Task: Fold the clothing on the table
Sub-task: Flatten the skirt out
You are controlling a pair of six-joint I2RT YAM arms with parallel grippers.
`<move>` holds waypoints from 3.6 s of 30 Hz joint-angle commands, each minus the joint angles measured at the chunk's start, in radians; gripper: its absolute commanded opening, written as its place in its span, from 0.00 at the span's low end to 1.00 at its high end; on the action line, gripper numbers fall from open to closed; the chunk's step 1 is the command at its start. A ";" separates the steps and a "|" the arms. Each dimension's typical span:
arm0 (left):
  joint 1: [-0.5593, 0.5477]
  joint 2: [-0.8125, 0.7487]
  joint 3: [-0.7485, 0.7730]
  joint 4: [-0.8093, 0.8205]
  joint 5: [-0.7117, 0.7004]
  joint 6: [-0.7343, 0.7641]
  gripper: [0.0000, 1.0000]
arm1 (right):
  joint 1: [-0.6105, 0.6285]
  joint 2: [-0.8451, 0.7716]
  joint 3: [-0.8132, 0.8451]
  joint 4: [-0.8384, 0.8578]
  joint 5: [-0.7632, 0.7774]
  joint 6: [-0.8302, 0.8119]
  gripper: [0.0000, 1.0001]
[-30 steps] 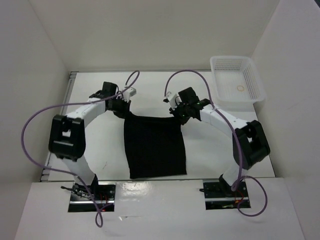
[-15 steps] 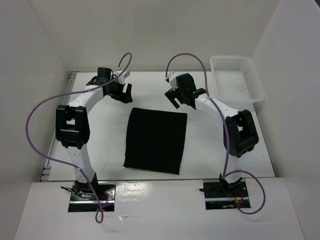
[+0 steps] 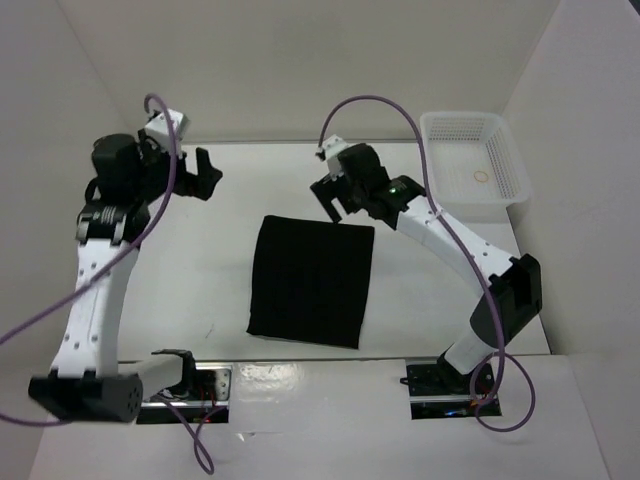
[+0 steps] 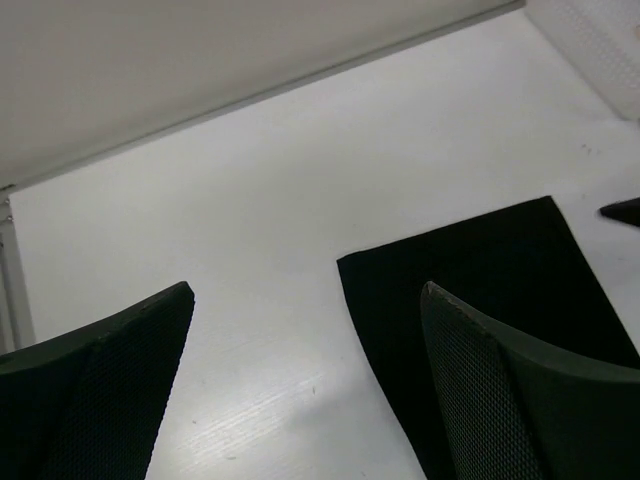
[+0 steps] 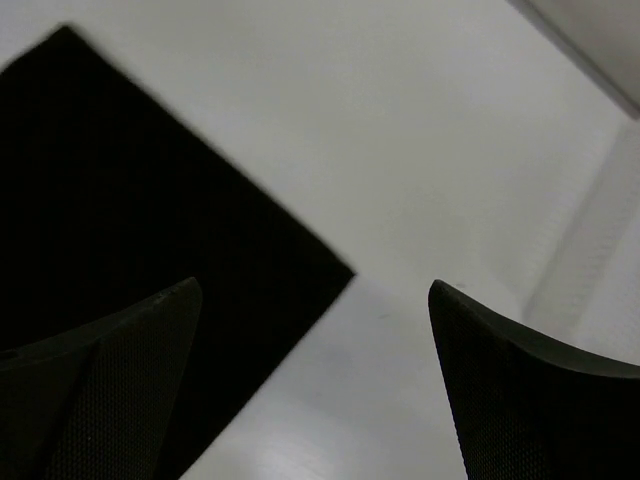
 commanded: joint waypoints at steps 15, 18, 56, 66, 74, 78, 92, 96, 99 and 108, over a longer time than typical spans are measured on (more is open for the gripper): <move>0.013 -0.295 -0.393 -0.127 -0.066 0.017 1.00 | 0.096 0.309 -0.113 -0.303 -0.432 0.106 0.98; 0.013 -0.251 -0.403 -0.127 -0.103 0.008 1.00 | 0.096 0.318 -0.122 -0.283 -0.431 0.115 0.98; 0.013 -0.234 -0.384 -0.127 -0.229 -0.021 1.00 | 0.062 0.282 -0.002 -0.118 -0.099 0.109 0.99; 0.033 -0.149 -0.308 -0.115 -0.307 -0.126 1.00 | -0.436 -0.183 -0.076 -0.075 -0.451 0.184 0.99; 0.064 -0.045 -0.209 -0.087 -0.099 -0.165 1.00 | -0.656 -0.314 -0.236 0.005 -0.628 0.194 0.99; 0.099 -0.057 -0.273 0.022 -0.070 -0.192 1.00 | -0.665 -0.335 -0.292 0.043 -0.606 0.183 0.99; 0.120 -0.041 -0.347 0.040 -0.031 -0.143 1.00 | -0.665 -0.256 -0.306 0.033 -0.594 0.141 0.99; 0.093 0.224 -0.212 -0.036 -0.155 -0.120 1.00 | -0.509 -0.177 -0.259 -0.009 -0.348 0.123 0.99; 0.062 0.430 -0.088 -0.128 -0.237 -0.097 1.00 | -0.452 -0.026 -0.210 -0.038 -0.318 0.114 0.99; -0.039 0.644 0.096 -0.125 -0.084 -0.057 1.00 | -0.412 0.149 -0.056 -0.047 -0.339 0.074 0.99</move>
